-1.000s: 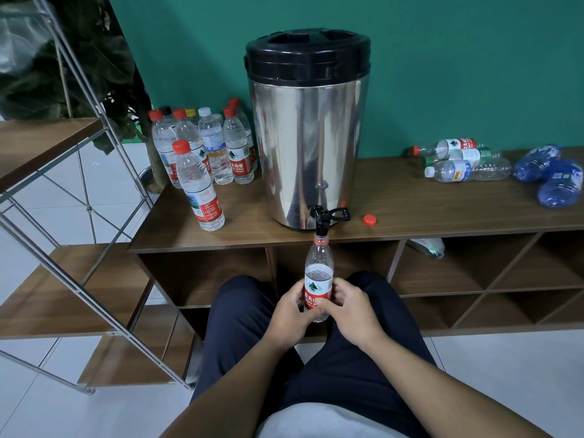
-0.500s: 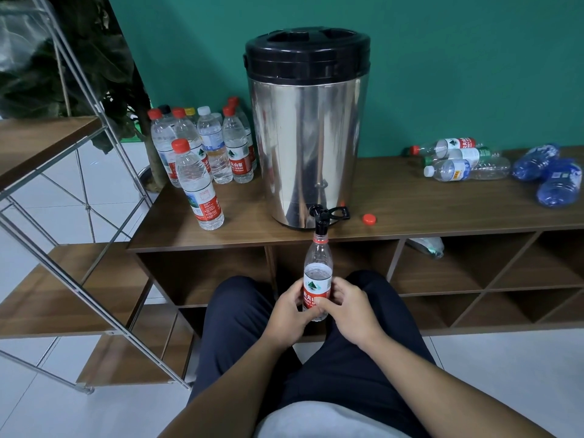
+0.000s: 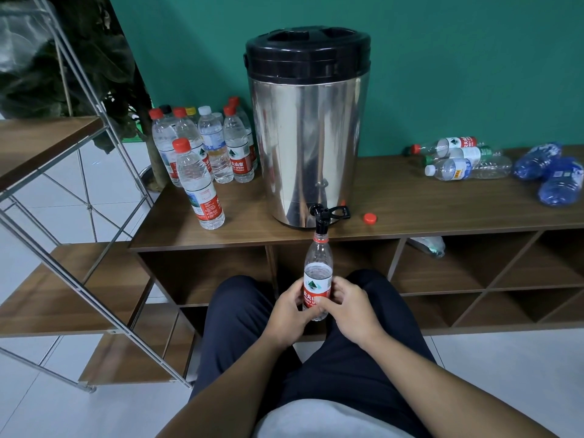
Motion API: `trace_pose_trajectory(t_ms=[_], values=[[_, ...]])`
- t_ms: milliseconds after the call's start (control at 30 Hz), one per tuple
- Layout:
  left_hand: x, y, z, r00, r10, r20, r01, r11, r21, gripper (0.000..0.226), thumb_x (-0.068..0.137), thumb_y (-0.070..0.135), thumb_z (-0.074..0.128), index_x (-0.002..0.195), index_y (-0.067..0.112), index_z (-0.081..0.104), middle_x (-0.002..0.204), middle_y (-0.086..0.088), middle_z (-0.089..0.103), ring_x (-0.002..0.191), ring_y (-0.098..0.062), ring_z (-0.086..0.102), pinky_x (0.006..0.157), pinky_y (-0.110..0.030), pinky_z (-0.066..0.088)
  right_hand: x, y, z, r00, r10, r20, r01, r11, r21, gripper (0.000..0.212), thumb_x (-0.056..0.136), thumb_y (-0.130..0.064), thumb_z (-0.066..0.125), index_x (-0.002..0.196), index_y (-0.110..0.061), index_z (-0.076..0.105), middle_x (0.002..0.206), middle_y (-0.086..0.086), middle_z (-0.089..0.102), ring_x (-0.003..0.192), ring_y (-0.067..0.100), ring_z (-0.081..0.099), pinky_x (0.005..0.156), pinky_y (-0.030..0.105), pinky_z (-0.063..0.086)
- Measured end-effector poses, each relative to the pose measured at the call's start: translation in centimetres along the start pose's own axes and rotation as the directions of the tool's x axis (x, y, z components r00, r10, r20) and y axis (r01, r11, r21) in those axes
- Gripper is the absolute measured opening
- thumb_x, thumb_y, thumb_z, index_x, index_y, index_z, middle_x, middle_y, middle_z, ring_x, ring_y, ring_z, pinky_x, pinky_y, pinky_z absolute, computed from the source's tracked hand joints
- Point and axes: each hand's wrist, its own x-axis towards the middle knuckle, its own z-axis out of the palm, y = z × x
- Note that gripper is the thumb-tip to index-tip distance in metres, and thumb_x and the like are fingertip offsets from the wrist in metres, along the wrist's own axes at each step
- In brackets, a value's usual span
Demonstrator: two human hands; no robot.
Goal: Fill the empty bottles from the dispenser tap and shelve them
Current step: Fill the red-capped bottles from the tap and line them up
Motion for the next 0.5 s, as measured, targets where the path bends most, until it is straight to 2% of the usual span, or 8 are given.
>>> trace_pose_trajectory(t_ms=[333,500], values=[[0.09,-0.07,-0.04,1.000,0.009,-0.003,-0.009,1.000,0.018,0.059,0.101,0.019,0.085,0.154,0.028,0.062,0.143,0.008,0.075,0.136,-0.016,0.070,0.118,-0.050,0.056,-0.04,-0.05,-0.02,1.000,0.000,-0.005,0.000,1.000,-0.006,0.047,0.093,-0.016,0.087,0.135,-0.030,0.072,0.116,-0.014,0.082,0.108,0.002,0.077,0.094,0.033,0.066],[0.13,-0.19,-0.02,1.000,0.010,-0.004,-0.010,1.000,0.011,0.058,0.101,0.018,0.085,0.154,0.027,0.062,0.143,0.009,0.075,0.136,-0.014,0.070,0.119,-0.049,0.055,0.08,0.05,0.01,1.000,0.001,-0.010,-0.002,1.000,-0.020,0.048,0.093,-0.020,0.088,0.137,-0.029,0.071,0.118,-0.014,0.081,0.110,0.001,0.076,0.095,0.033,0.066]])
